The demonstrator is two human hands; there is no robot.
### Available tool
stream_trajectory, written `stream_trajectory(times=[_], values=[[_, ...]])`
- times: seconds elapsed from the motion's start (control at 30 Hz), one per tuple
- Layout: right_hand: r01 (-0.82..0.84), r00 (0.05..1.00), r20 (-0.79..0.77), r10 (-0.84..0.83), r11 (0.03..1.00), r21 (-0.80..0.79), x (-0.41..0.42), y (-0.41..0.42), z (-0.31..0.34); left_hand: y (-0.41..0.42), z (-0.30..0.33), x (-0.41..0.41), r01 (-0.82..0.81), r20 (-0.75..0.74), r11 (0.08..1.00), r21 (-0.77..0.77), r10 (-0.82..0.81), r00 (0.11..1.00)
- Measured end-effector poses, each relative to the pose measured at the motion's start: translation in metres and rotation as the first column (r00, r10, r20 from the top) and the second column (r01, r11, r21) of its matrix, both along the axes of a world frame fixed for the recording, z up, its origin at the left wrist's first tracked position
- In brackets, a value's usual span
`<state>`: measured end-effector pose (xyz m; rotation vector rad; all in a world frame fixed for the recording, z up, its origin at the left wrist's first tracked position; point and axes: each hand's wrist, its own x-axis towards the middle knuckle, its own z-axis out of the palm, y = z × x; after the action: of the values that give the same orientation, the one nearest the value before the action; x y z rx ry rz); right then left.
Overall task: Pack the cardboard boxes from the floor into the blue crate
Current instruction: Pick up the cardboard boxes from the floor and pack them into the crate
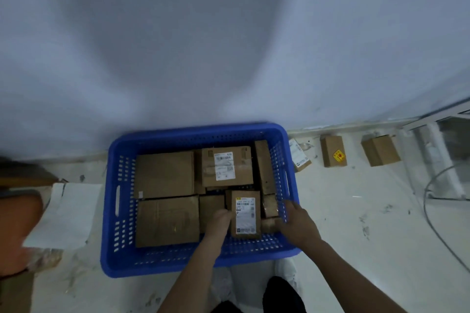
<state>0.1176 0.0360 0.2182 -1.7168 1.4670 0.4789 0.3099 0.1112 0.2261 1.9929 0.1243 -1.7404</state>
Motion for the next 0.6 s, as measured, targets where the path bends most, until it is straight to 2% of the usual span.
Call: stream_trajectory(times=[0.33,0.5,0.6], values=[[0.212,0.976,-0.031,-0.215,0.975,-0.072,-0.127,-0.070,0.095,-0.062,0.076,-0.086,0.026,-0.063,0.998,-0.063,-0.030,0.998],[0.270,0.962,-0.016,-0.271,0.961,-0.053,-0.218,-0.133,0.106,-0.124,0.092,-0.169,0.082,-0.024,0.995,-0.053,-0.083,0.996],[0.297,0.955,0.019,-0.297,0.955,0.007,-0.270,-0.178,0.101,-0.161,0.089,-0.225,0.005,0.024,0.998,-0.061,-0.004,1.000]])
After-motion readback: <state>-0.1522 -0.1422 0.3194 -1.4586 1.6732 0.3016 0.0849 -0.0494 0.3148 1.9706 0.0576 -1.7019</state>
